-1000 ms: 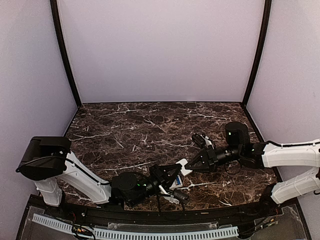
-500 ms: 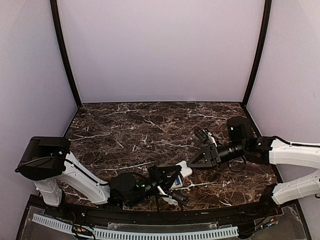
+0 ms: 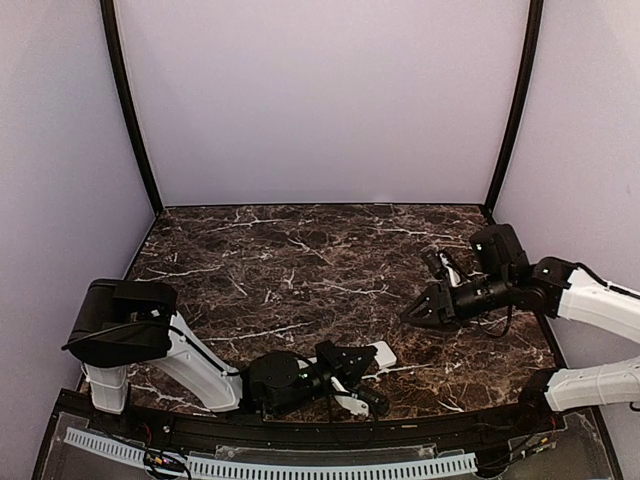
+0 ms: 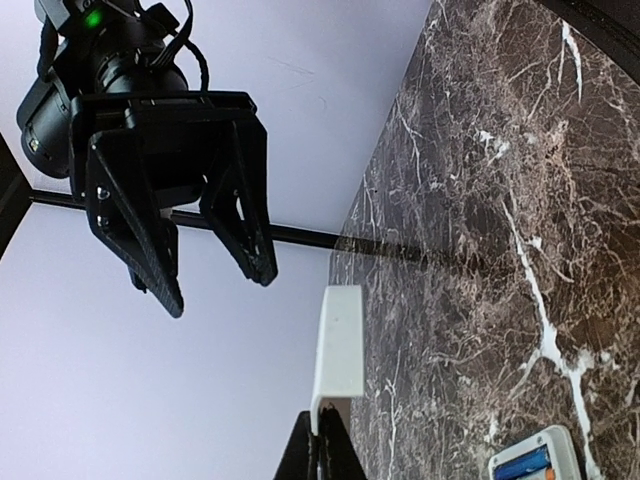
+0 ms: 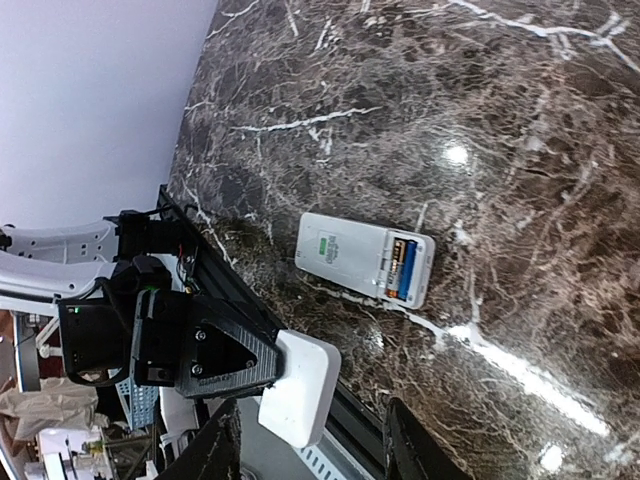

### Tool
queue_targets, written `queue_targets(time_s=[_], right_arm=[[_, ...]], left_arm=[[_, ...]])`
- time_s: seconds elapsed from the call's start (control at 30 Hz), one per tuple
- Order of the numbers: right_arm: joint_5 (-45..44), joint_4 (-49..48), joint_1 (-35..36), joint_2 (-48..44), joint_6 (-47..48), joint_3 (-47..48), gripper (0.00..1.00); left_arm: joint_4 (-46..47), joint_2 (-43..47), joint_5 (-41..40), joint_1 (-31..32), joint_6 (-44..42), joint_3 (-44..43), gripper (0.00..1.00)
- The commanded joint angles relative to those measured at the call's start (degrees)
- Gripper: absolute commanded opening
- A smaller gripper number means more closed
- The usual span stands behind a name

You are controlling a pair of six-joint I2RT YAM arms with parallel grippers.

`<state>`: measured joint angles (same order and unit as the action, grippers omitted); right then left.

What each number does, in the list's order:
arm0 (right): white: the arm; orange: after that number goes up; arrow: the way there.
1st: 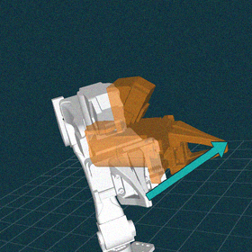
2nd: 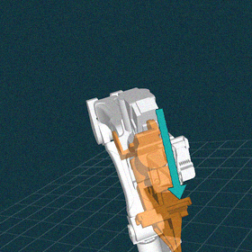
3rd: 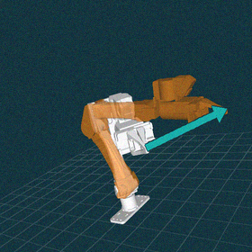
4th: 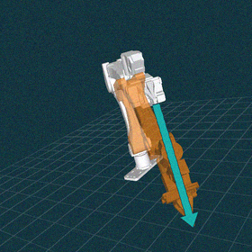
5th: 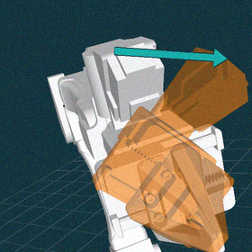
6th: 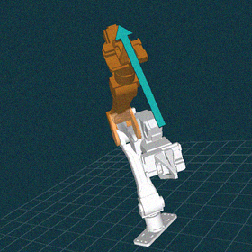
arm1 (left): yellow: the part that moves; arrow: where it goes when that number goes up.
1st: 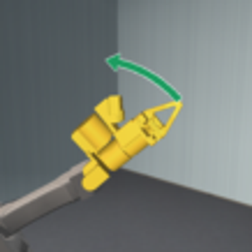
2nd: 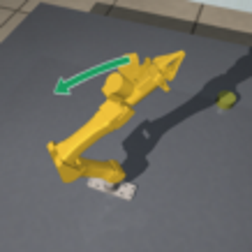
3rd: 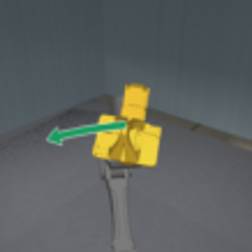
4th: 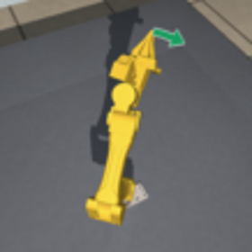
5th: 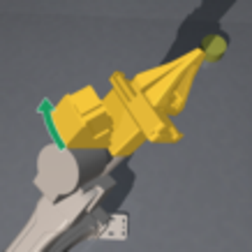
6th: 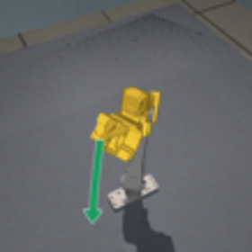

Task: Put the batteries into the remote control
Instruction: Place the battery cover at the center of the board.

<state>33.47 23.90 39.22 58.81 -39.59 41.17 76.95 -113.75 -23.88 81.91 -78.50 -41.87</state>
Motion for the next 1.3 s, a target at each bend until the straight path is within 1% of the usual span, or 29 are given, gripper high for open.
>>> queue_targets(time_s=[0.0, 0.03, 0.07, 0.2, 0.3, 0.5, 0.67, 0.8, 1.0, 1.1, 1.13, 1.17, 1.2, 1.27], right_arm=[[-7.32, 5.3, -1.65, -6.29, -1.85, -0.86, 0.45], [-8.54, 6.17, -1.77, -7.04, -1.84, -1.03, 0.45], [-9.09, 6.88, -1.86, -7.64, -1.88, -1.25, 0.46], [-8.7, 7.39, -1.96, -8.49, -2.24, -2.09, 0.45], [-8.86, 7.65, -1.96, -8.33, -2.16, -1.91, 0.46], [-8.63, 7.82, -1.98, -6.89, -1.11, -0.72, 0.46], [-8.17, 8.48, -1.96, -6.18, -0.37, 0.05, 0.46], [-8.16, 8.22, -1.98, -6.72, -0.43, -0.32, 0.46], [-7.41, 6.41, -1.97, -7.81, -1.58, -1.9, 0.46], [-7.11, 6.46, -1.96, -8.13, -1.63, -2.13, 0.46], [-7.11, 6.58, -1.96, -8.25, -1.57, -2.14, 0.46], [-7.04, 6.6, -1.96, -8.38, -1.48, -2.19, 0.46], [-6.91, 6.64, -1.96, -8.35, -1.43, -2.23, 0.46], [-6.68, 6.51, -2.0, -8.23, -1.4, -2.17, 0.46]], left_arm=[[-0.85, -2.49, 3.42, -1.1, 6.43, -4.33, 0.0], [-2.34, -2.81, 3.98, -1.39, 7.64, -5.05, 0.0], [-5.82, -3.43, 4.26, -1.53, 8.18, -6.6, 0.0], [-14.22, -5.16, 5.36, -1.83, 9.5, -10.28, 0.0], [-23.87, -5.75, 6.63, -1.88, 11.17, -13.2, 0.0], [-37.0, -7.35, 9.98, -1.93, 10.47, -18.16, 0.0], [-44.54, -8.46, 12.57, -2.01, 9.26, -21.11, 0.0], [-46.28, -10.12, 13.28, -2.14, 7.48, -21.39, 0.0], [-47.02, -11.92, 12.09, -2.28, 4.67, -21.32, 0.01], [-47.46, -11.94, 11.65, -2.2, 4.64, -21.22, 0.14], [-47.84, -11.93, 11.48, -2.19, 4.57, -21.12, 0.23], [-47.89, -11.93, 11.16, -2.13, 4.49, -21.09, 0.27], [-47.8, -11.93, 11.06, -2.12, 4.36, -20.89, 0.35], [-47.58, -11.81, 10.58, -1.98, 4.26, -20.67, 0.41]])
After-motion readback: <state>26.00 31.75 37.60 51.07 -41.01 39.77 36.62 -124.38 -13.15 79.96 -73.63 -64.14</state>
